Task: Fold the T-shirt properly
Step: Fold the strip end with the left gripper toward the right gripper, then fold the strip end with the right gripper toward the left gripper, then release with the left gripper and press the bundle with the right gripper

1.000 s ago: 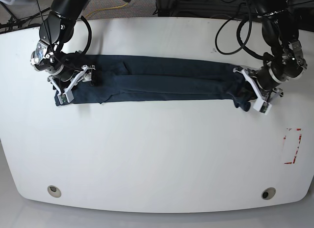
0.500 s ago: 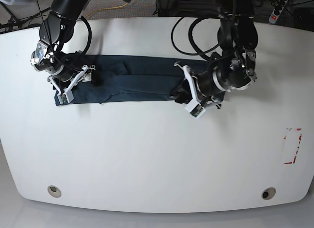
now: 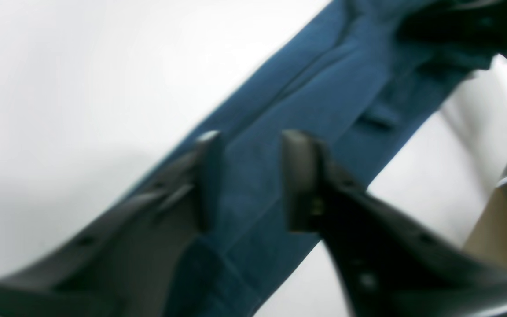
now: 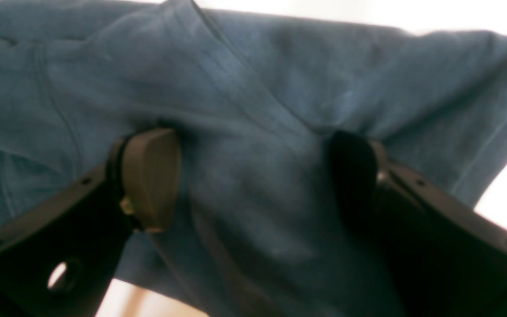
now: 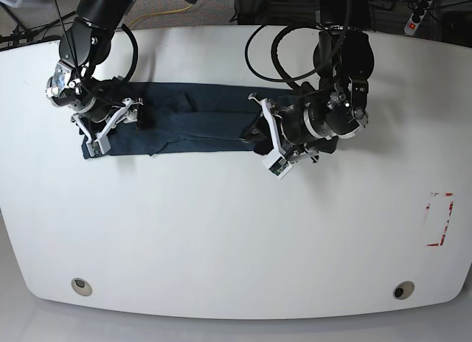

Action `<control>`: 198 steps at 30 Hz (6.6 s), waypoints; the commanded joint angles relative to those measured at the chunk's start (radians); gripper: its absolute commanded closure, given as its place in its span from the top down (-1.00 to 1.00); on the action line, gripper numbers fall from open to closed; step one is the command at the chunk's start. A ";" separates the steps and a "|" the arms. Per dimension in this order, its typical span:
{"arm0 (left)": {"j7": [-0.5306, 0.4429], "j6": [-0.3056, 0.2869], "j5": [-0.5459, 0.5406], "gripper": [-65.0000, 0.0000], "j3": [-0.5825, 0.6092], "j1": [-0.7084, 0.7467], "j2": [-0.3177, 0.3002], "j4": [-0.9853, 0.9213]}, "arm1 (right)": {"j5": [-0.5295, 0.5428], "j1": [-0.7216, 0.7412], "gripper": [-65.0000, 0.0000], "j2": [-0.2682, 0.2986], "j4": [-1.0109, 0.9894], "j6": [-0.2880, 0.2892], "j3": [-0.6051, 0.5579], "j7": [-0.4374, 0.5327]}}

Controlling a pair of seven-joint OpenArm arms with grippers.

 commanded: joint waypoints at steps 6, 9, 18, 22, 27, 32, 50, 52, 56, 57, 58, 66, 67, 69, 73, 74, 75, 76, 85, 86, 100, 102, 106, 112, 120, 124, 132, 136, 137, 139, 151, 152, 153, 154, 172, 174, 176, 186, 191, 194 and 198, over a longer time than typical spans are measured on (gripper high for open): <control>0.031 -0.001 -0.016 0.29 -0.060 0.022 -0.103 0.165 | 0.158 0.009 0.59 0.016 0.013 -0.005 0.014 -0.048; 0.030 -0.002 -0.021 0.29 -0.089 0.047 -0.181 0.166 | 0.264 0.010 0.59 0.044 0.011 -0.005 0.069 -0.083; 0.028 -0.018 -0.022 0.24 -0.229 0.120 -0.264 0.160 | 0.413 0.052 0.84 0.101 0.004 -0.005 0.252 -0.158; 0.027 -0.025 -0.012 0.24 -0.276 0.126 -0.261 0.149 | 0.394 0.061 0.84 0.107 -0.035 -0.005 0.290 -0.158; -0.027 -0.025 -0.009 0.23 -0.281 0.120 -0.259 0.037 | 0.388 0.081 0.84 0.134 -0.150 -0.005 0.301 -0.152; -0.145 -0.025 -0.009 0.20 -0.244 0.120 -0.262 -0.072 | 0.386 0.075 0.84 0.131 -0.182 -0.005 0.295 -0.103; -0.174 -0.025 -0.007 0.20 -0.226 0.126 -0.292 -0.125 | 0.386 0.032 0.26 -0.011 -0.136 -0.005 0.190 -0.097; -0.174 -0.025 -0.007 0.20 -0.226 0.126 -0.292 -0.127 | 0.386 0.032 -0.16 -0.011 -0.108 -0.005 0.187 -0.097; -0.174 -0.025 -0.007 0.20 -0.221 0.123 -0.289 -0.127 | 0.386 0.032 -0.84 -0.008 -0.046 -0.005 0.187 -0.101; -0.174 -0.025 -0.006 0.20 -0.221 0.123 -0.285 -0.127 | 0.386 0.027 -0.96 -0.007 -0.026 -0.005 0.187 -0.103; -0.174 -0.025 -0.006 0.20 -0.221 0.122 -0.284 -0.127 | 0.386 0.026 -1.00 -0.007 0.008 -0.005 0.187 -0.109; -0.179 0.014 -0.013 0.20 -0.138 0.120 -0.282 -0.127 | 0.397 0.024 -1.00 -0.013 0.206 -0.049 0.184 -0.241; -0.179 0.021 -0.013 0.20 -0.126 0.120 -0.281 -0.127 | 0.397 0.026 -1.00 -0.016 0.220 -0.049 0.177 -0.255; -0.179 0.036 -0.010 0.20 -0.107 0.120 -0.259 -0.127 | 0.397 0.029 -1.00 -0.034 0.261 -0.051 0.135 -0.278; -0.179 0.051 -0.009 0.20 -0.112 0.120 -0.219 -0.127 | 0.409 0.027 -1.00 -0.077 0.366 -0.051 0.055 -0.287; -0.179 0.051 -0.007 0.20 -0.110 0.120 -0.216 -0.127 | 0.422 0.026 -1.00 -0.091 0.384 -0.051 0.034 -0.287; -0.179 0.053 -0.007 0.20 -0.109 0.120 -0.210 -0.127 | 0.439 0.024 -1.00 -0.103 0.399 -0.051 0.006 -0.289; -0.179 0.059 -0.007 0.20 -0.109 0.120 -0.203 -0.127 | 0.455 0.024 -1.00 -0.114 0.410 -0.051 -0.021 -0.295; -0.179 0.082 -0.009 0.20 -0.110 0.120 -0.160 -0.127 | 0.477 0.027 -1.00 -0.206 0.412 -0.052 -0.198 -0.299; -0.179 0.082 -0.009 0.20 -0.110 0.120 -0.157 -0.127 | 0.477 0.026 -1.00 -0.206 0.412 -0.052 -0.215 -0.299; -0.179 0.082 -0.015 0.20 -0.112 0.120 -0.155 -0.127 | 0.477 0.009 -1.00 -0.232 0.278 -0.052 -0.434 -0.144; -0.179 0.082 -0.015 0.20 -0.112 0.120 -0.155 -0.127 | 0.477 0.009 -1.00 -0.217 0.246 -0.052 -0.459 -0.094; -0.179 0.080 -0.015 0.20 -0.112 0.120 -0.155 -0.127 | 0.480 0.026 -0.50 -0.192 0.188 -0.052 -0.494 -0.026; -0.179 0.079 -0.016 0.20 -0.114 0.120 -0.138 -0.125 | 0.477 0.035 0.25 -0.198 0.152 -0.054 -0.500 -0.019; -0.176 0.076 -0.095 0.20 -0.256 0.126 -0.098 -0.066 | 0.485 0.070 0.44 -0.192 0.157 -0.201 -0.578 -0.019; -0.173 0.076 -0.200 0.20 -0.324 0.166 -0.120 0.014 | 0.480 0.066 0.44 -0.169 0.243 -0.203 -0.578 -0.019; -0.171 0.076 -0.365 0.20 -0.483 0.261 -0.292 0.109 | 0.477 0.133 0.44 -0.264 0.103 -0.206 -0.592 0.001; -0.171 0.076 -0.394 0.20 -0.557 0.304 -0.356 0.106 | 0.485 0.139 0.44 -0.268 0.137 -0.207 -0.660 0.043; -0.171 0.076 -0.391 0.20 -0.568 0.306 -0.364 0.106 | 0.485 0.139 0.44 -0.266 0.162 -0.207 -0.660 0.041; -0.171 0.076 -0.389 0.20 -0.575 0.314 -0.379 0.105 | 0.485 0.133 0.44 -0.261 0.194 -0.206 -0.660 0.040; -0.171 0.076 -0.389 0.20 -0.569 0.324 -0.402 0.106 | 0.485 0.035 0.44 -0.053 0.347 -0.203 -0.657 0.038; -0.171 0.076 -0.389 0.20 -0.569 0.324 -0.401 0.106 | 0.482 0.035 0.44 -0.056 0.346 -0.203 -0.658 0.038; -0.171 0.076 -0.389 0.20 -0.569 0.324 -0.401 0.106 | 0.482 0.038 0.44 -0.059 0.344 -0.203 -0.660 0.038; -0.171 0.076 -0.389 0.20 -0.569 0.324 -0.401 0.105 | 0.482 0.041 0.44 -0.063 0.343 -0.203 -0.660 0.038; -0.171 0.076 -0.389 0.20 -0.569 0.324 -0.404 0.102 | 0.477 0.296 0.44 -0.218 0.036 -0.367 -0.931 0.038; -0.171 0.076 -0.389 0.20 -0.569 0.324 -0.404 0.103 | 0.477 0.330 0.44 -0.211 0.017 -0.422 -0.956 0.035; -0.171 0.076 -0.389 0.20 -0.569 0.323 -0.404 0.103 | 0.475 0.353 0.44 -0.183 0.014 -0.468 -0.976 0.023; -0.174 0.077 -0.389 0.20 -0.545 0.320 -0.405 0.100 | 0.370 0.408 0.44 -0.030 0.137 -0.632 -1.123 -0.075; -0.178 0.079 -0.389 0.20 -0.525 0.318 -0.405 0.100 | 0.356 0.395 0.44 0.001 0.194 -0.628 -1.125 -0.080; -0.178 0.079 -0.389 0.20 -0.525 0.318 -0.402 0.100 | 0.347 0.371 0.44 0.032 0.249 -0.628 -1.123 -0.080; -0.178 0.079 -0.389 0.20 -0.525 0.317 -0.401 0.100 | 0.356 0.320 0.44 0.095 0.327 -0.626 -1.072 -0.058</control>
